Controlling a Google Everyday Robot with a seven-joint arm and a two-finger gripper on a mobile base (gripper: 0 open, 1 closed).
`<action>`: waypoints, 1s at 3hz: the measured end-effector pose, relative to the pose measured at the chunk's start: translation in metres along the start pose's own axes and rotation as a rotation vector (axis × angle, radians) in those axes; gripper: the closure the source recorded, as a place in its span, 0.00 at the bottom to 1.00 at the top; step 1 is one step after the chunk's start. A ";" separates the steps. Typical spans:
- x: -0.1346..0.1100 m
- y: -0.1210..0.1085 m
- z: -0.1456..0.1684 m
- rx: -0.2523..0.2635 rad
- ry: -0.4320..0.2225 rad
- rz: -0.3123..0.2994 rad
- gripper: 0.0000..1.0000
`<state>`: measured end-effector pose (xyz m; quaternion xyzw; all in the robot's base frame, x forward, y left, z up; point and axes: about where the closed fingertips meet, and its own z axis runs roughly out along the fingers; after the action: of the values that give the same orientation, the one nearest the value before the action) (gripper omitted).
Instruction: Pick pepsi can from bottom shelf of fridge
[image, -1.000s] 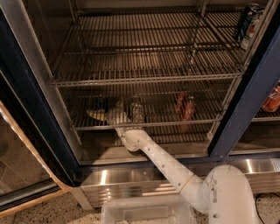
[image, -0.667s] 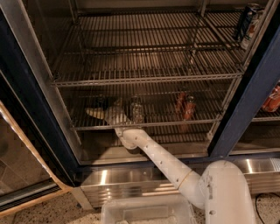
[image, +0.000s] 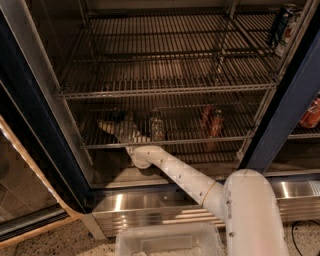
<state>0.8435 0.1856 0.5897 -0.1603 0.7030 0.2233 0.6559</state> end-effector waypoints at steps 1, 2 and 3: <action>0.010 -0.003 0.004 0.045 0.046 -0.003 0.42; 0.018 -0.006 0.006 0.075 0.072 -0.003 0.66; 0.022 -0.005 0.011 0.076 0.080 0.009 0.89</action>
Offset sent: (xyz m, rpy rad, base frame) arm 0.0093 -0.0043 -0.0292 -0.0668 0.0949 -0.1020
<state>0.8539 0.1883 0.5669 -0.1408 0.7374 0.1929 0.6318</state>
